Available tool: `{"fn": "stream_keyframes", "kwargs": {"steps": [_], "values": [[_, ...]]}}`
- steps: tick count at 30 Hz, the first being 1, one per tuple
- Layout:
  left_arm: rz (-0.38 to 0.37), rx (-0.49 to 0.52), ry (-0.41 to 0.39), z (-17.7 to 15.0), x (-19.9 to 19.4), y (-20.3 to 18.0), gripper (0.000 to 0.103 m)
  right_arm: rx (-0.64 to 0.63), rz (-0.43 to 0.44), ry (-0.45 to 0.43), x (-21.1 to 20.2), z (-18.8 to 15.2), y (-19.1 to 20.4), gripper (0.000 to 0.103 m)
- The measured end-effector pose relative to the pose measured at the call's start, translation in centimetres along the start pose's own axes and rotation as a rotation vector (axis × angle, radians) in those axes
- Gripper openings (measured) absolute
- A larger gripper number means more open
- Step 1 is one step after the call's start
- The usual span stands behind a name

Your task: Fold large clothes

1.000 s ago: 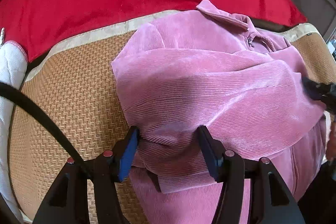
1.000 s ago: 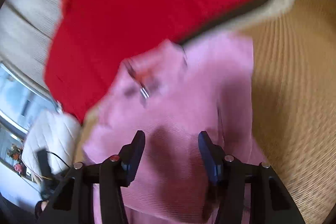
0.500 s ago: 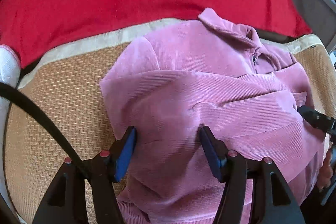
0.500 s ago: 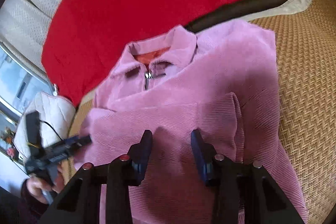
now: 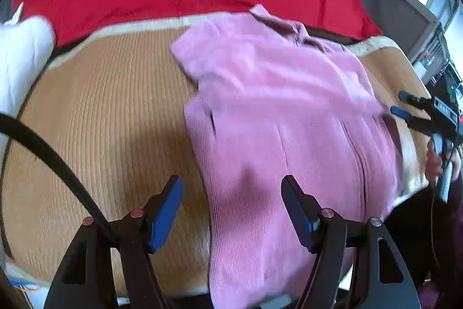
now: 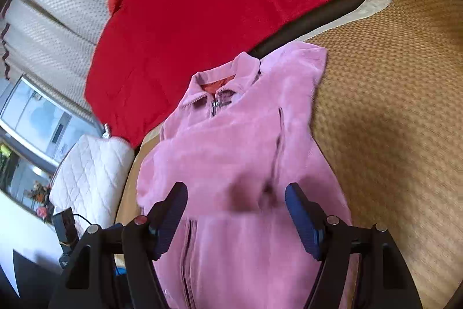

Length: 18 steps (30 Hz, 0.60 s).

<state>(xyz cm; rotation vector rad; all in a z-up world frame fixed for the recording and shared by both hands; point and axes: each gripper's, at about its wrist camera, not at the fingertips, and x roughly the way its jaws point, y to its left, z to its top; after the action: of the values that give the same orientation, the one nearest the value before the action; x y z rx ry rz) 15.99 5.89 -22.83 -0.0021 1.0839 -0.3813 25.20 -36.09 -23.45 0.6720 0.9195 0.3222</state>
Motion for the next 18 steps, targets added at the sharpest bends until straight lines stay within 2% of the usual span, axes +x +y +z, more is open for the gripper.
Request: {"fn": "stream_keyframes", "kwargs": {"steps": [6,9,11,13,18], "values": [[-0.090,-0.044,0.030,-6.3,-0.6,-0.2,0.071,0.050,0.041,0.047,-4.4,-4.4,-2.3,0.074],[-0.135,-0.088,0.040,-8.8,-0.2,0.3,0.070,0.073,0.021,0.072,-6.3,-7.2,-3.3,0.074],[-0.134,-0.124,0.048,-10.4,0.0,0.9,0.070,0.078,-0.019,0.100,-7.1,-9.4,-4.0,0.074],[-0.142,-0.155,0.064,-11.2,0.4,1.3,0.070,0.074,-0.068,0.137,-7.6,-11.1,-4.6,0.074],[-0.169,-0.222,0.147,-12.3,2.6,2.4,0.070,0.085,-0.102,0.157,-6.3,-12.5,-5.2,0.074]]}}
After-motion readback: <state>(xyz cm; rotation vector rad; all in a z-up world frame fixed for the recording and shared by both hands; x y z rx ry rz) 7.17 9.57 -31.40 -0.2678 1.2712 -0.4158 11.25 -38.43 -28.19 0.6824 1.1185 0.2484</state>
